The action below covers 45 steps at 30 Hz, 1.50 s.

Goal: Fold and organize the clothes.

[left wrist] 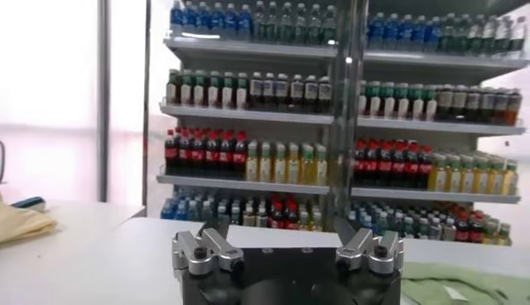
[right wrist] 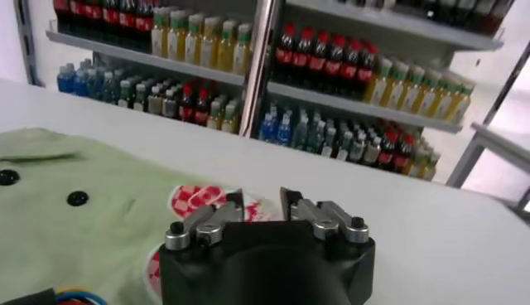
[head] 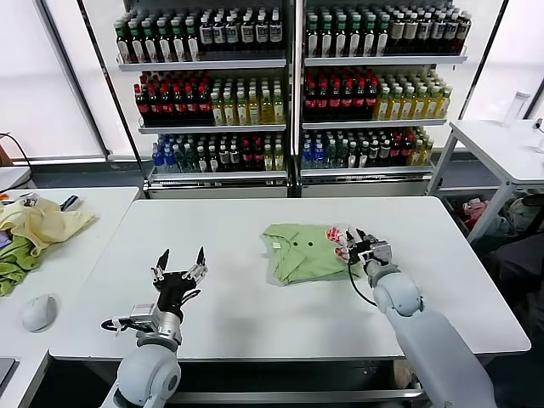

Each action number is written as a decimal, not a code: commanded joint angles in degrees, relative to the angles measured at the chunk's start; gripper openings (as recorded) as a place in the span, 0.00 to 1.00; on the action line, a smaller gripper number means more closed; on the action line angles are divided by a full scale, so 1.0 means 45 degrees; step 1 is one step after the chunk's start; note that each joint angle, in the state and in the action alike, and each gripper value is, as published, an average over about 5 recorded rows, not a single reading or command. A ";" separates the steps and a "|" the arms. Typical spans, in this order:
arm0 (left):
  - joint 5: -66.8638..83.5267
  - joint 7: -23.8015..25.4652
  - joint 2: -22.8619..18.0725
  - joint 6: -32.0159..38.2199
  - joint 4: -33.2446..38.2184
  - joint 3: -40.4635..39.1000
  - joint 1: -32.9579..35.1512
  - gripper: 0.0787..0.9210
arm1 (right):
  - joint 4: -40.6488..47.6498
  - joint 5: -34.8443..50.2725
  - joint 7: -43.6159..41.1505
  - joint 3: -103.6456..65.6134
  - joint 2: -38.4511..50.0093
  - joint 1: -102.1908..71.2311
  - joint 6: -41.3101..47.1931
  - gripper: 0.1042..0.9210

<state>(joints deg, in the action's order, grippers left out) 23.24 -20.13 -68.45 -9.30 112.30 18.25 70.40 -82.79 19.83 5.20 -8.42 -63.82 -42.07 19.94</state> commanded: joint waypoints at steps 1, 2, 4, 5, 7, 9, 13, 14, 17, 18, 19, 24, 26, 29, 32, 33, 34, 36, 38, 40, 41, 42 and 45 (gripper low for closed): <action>-0.0623 0.0279 -0.0074 0.0076 0.0382 -0.0169 0.0356 0.88 | -0.3003 -0.1131 -0.0181 -0.1689 0.0676 -0.2989 -0.1616 0.42; -0.0697 0.0334 -0.0106 0.0085 0.0467 -0.0183 0.0404 0.88 | -0.3330 -0.1104 -0.0172 -0.1917 0.0705 -0.3344 -0.1672 0.46; -0.0818 0.0462 -0.0187 0.0073 0.0702 -0.0215 0.0522 0.88 | -0.4116 -0.0954 -0.0137 -0.2514 0.0740 -0.4168 -0.1783 0.52; -0.0859 0.0522 -0.0225 0.0058 0.0821 -0.0228 0.0587 0.88 | -0.4476 -0.0851 -0.0127 -0.2795 0.0755 -0.4526 -0.1814 0.57; -0.0998 0.0688 -0.0284 0.0024 0.1080 -0.0261 0.0754 0.88 | -0.5285 -0.0608 -0.0139 -0.3479 0.0806 -0.5313 -0.1880 0.63; -0.1181 0.0845 -0.0305 -0.0001 0.1298 -0.0283 0.0930 0.88 | -0.5966 -0.0411 -0.0191 -0.4054 0.0865 -0.5933 -0.1914 0.69; -0.1378 0.0993 -0.0343 -0.0011 0.1658 -0.0240 0.1232 0.88 | -0.7083 -0.0084 -0.0240 -0.4957 0.0861 -0.6989 -0.2012 0.82; -0.1406 0.0979 -0.0373 0.0021 0.1746 -0.0211 0.1308 0.88 | -0.7237 -0.0036 -0.0212 -0.5086 0.0823 -0.7176 -0.2079 0.84; -0.1577 0.0950 -0.0478 0.0195 0.2068 -0.0120 0.1642 0.88 | -0.7602 0.0085 -0.0077 -0.5386 0.0674 -0.7693 -0.2418 0.87; -0.1638 0.0961 -0.0498 0.0238 0.2191 -0.0091 0.1777 0.88 | -0.7728 0.0101 -0.0014 -0.5480 0.0615 -0.7893 -0.2601 0.88; -0.1687 0.0979 -0.0510 0.0262 0.2299 -0.0064 0.1904 0.88 | -0.7858 0.0090 0.0052 -0.5561 0.0564 -0.8091 -0.2766 0.88; -0.1724 0.1068 -0.0511 0.0219 0.2644 0.0096 0.2311 0.88 | -0.8481 -0.0335 0.0528 -0.5781 0.0342 -0.8861 -0.3271 0.88; -0.1722 0.1102 -0.0542 0.0210 0.2706 0.0148 0.2378 0.88 | -0.8575 -0.0389 0.0702 -0.5774 0.0266 -0.8944 -0.3359 0.88; -0.1741 0.1178 -0.0654 0.0195 0.2798 0.0181 0.2490 0.88 | -0.8646 -0.0394 0.0855 -0.5769 0.0165 -0.8957 -0.3453 0.88; -0.1870 0.1263 -0.0783 0.0197 0.2880 0.0166 0.2630 0.88 | -0.8752 -0.0392 0.0941 -0.5819 0.0156 -0.8978 -0.3502 0.88; -0.1932 0.1292 -0.0816 0.0201 0.2907 0.0160 0.2678 0.88 | -0.8791 -0.0387 0.0959 -0.5853 0.0180 -0.8992 -0.3512 0.88; -0.1992 0.1320 -0.0842 0.0205 0.2933 0.0157 0.2725 0.88 | -0.8823 -0.0377 0.0976 -0.5891 0.0210 -0.9004 -0.3527 0.88; -0.2077 0.1359 -0.0870 0.0207 0.2973 0.0161 0.2800 0.88 | -0.8847 -0.0332 0.1012 -0.5959 0.0261 -0.8999 -0.3560 0.88; -0.2147 0.1376 -0.0898 0.0204 0.3001 0.0175 0.2862 0.88 | -0.8830 -0.0263 0.1056 -0.5995 0.0290 -0.8962 -0.3593 0.88; -0.2207 0.1388 -0.0940 0.0195 0.3035 0.0200 0.2927 0.88 | -0.8797 -0.0211 0.1099 -0.5992 0.0293 -0.8903 -0.3617 0.88; -0.2229 0.1394 -0.0961 0.0191 0.3051 0.0213 0.2957 0.88 | -0.8784 -0.0205 0.1117 -0.5981 0.0290 -0.8874 -0.3629 0.88; -0.2251 0.1402 -0.0978 0.0192 0.3066 0.0228 0.2988 0.88 | -0.8772 -0.0206 0.1130 -0.5962 0.0287 -0.8838 -0.3639 0.88; -0.2337 0.1431 -0.1001 0.0229 0.3096 0.0289 0.3095 0.88 | -0.8727 -0.0227 0.1138 -0.5878 0.0270 -0.8682 -0.3650 0.88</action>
<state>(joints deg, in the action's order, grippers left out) 13.79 -14.00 -72.58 -8.45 125.50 19.29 82.93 -120.48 18.83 9.68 -34.08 -62.42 -80.08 4.37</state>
